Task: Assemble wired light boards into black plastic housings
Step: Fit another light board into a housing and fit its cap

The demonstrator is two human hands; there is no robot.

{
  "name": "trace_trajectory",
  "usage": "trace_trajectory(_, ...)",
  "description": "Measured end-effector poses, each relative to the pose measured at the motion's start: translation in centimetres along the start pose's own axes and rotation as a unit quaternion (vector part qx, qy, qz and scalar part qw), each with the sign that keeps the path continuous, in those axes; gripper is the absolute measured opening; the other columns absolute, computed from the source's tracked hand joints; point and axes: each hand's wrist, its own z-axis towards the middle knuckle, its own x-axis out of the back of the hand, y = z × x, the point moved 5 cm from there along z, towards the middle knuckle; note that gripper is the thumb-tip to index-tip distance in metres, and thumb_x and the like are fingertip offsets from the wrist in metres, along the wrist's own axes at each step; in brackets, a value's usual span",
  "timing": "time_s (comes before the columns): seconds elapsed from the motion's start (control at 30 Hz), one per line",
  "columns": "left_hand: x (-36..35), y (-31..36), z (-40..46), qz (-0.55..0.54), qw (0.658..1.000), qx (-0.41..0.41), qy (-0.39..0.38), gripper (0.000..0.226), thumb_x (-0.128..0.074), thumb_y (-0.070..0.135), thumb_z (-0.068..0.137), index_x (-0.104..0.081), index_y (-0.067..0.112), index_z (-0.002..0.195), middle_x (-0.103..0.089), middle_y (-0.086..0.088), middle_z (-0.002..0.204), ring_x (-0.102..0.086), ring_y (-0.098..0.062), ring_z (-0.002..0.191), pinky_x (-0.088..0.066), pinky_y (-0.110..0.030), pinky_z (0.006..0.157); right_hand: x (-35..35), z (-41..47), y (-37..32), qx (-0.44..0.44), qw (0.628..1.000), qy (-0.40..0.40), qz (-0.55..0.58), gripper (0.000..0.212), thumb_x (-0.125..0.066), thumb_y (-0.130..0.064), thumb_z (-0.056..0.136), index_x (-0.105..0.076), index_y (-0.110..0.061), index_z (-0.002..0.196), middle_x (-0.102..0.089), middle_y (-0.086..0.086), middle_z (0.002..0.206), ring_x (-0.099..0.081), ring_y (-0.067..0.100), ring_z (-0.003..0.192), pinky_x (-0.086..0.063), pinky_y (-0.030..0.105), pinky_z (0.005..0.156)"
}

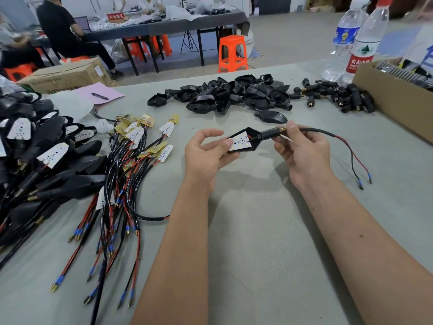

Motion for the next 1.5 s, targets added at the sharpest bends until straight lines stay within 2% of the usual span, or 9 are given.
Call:
trace_trajectory(0.23,0.2,0.2,-0.2,0.012,1.000,0.001,0.005,0.013,-0.076,-0.007,0.086,-0.069,0.002,0.093,-0.076,-0.016,0.088,-0.074,-0.029,0.081,-0.061,-0.027,0.068,-0.2,0.0,-0.1,0.002,0.998,-0.031,-0.059,0.013,-0.071,-0.021,0.098,-0.067,-0.013,0.088,-0.075,0.008,0.086,-0.071,0.023,0.071,-0.055,0.027,0.055)
trace_trajectory(0.37,-0.7,-0.2,-0.5,0.042,0.999,-0.003,-0.005,0.016,-0.077,-0.008,0.084,-0.068,0.005,0.090,-0.077,-0.012,0.082,-0.075,-0.025,0.076,-0.060,-0.025,0.066,-0.9,-0.3,0.2,0.004,0.994,-0.062,-0.086,0.032,-0.052,-0.034,0.108,-0.069,-0.014,0.090,-0.075,0.007,0.080,-0.069,0.019,0.061,-0.055,0.028,0.051)
trace_trajectory(0.47,-0.8,-0.2,-0.5,0.057,0.998,-0.002,0.002,0.020,-0.079,-0.009,0.082,-0.067,0.005,0.089,-0.077,-0.009,0.079,-0.074,-0.021,0.072,-0.059,-0.023,0.063,-1.0,-0.5,0.2,0.000,0.991,-0.090,-0.099,0.041,-0.049,-0.038,0.109,-0.073,-0.010,0.090,-0.075,0.009,0.083,-0.069,0.017,0.063,-0.056,0.028,0.054)
trace_trajectory(0.73,-0.4,-0.1,-0.2,0.093,0.996,0.005,-0.014,0.023,-0.084,-0.002,0.079,-0.070,0.013,0.090,-0.074,0.002,0.073,-0.067,-0.010,0.063,-0.050,-0.017,0.058,-1.8,-1.1,0.5,-0.012,0.987,-0.133,-0.090,0.036,-0.054,-0.031,0.107,-0.073,-0.005,0.092,-0.076,0.011,0.083,-0.071,0.018,0.066,-0.059,0.025,0.058)
trace_trajectory(0.83,-0.2,-0.1,-0.3,0.089,0.996,0.016,-0.021,0.020,-0.082,-0.001,0.080,-0.074,0.013,0.092,-0.077,-0.001,0.081,-0.069,-0.013,0.069,-0.051,-0.018,0.063,-1.8,-1.2,0.3,-0.015,0.987,-0.135,-0.091,0.034,-0.056,-0.031,0.106,-0.073,-0.005,0.094,-0.077,0.011,0.086,-0.074,0.021,0.068,-0.059,0.024,0.059)
trace_trajectory(1.03,-0.1,-0.2,-0.3,0.056,0.998,0.037,-0.015,0.013,-0.080,-0.003,0.082,-0.078,0.008,0.089,-0.078,-0.008,0.084,-0.068,-0.016,0.071,-0.051,-0.016,0.064,-1.1,-0.9,0.2,-0.031,0.997,-0.060,-0.031,0.024,-0.061,-0.028,0.104,-0.064,-0.006,0.096,-0.075,0.016,0.092,-0.077,0.039,0.079,-0.057,0.026,0.051)
trace_trajectory(1.2,0.4,0.0,-0.1,0.076,0.996,0.049,-0.016,0.014,-0.079,-0.003,0.082,-0.079,0.010,0.088,-0.077,-0.006,0.081,-0.065,-0.016,0.073,-0.046,-0.016,0.063,-0.8,-0.6,0.1,0.003,0.995,-0.061,-0.077,0.017,-0.068,-0.025,0.100,-0.064,-0.011,0.092,-0.077,0.010,0.085,-0.078,0.033,0.076,-0.056,0.028,0.051)
trace_trajectory(1.37,0.5,-0.1,-0.2,0.106,0.992,0.054,-0.032,0.017,-0.076,-0.007,0.083,-0.077,0.009,0.088,-0.076,-0.002,0.074,-0.064,-0.007,0.060,-0.046,-0.015,0.060,-0.8,-0.6,0.0,0.035,0.992,-0.064,-0.106,0.015,-0.072,-0.024,0.097,-0.067,-0.013,0.088,-0.077,0.007,0.084,-0.078,0.031,0.076,-0.056,0.028,0.051)
trace_trajectory(1.5,0.6,-0.2,-0.1,0.118,0.991,0.053,-0.042,0.018,-0.077,-0.009,0.082,-0.076,0.009,0.087,-0.076,-0.004,0.075,-0.063,-0.012,0.063,-0.043,-0.018,0.062,-0.7,-0.6,0.0,0.035,0.991,-0.064,-0.114,0.016,-0.073,-0.024,0.097,-0.067,-0.012,0.088,-0.077,0.006,0.082,-0.077,0.030,0.075,-0.056,0.028,0.052)
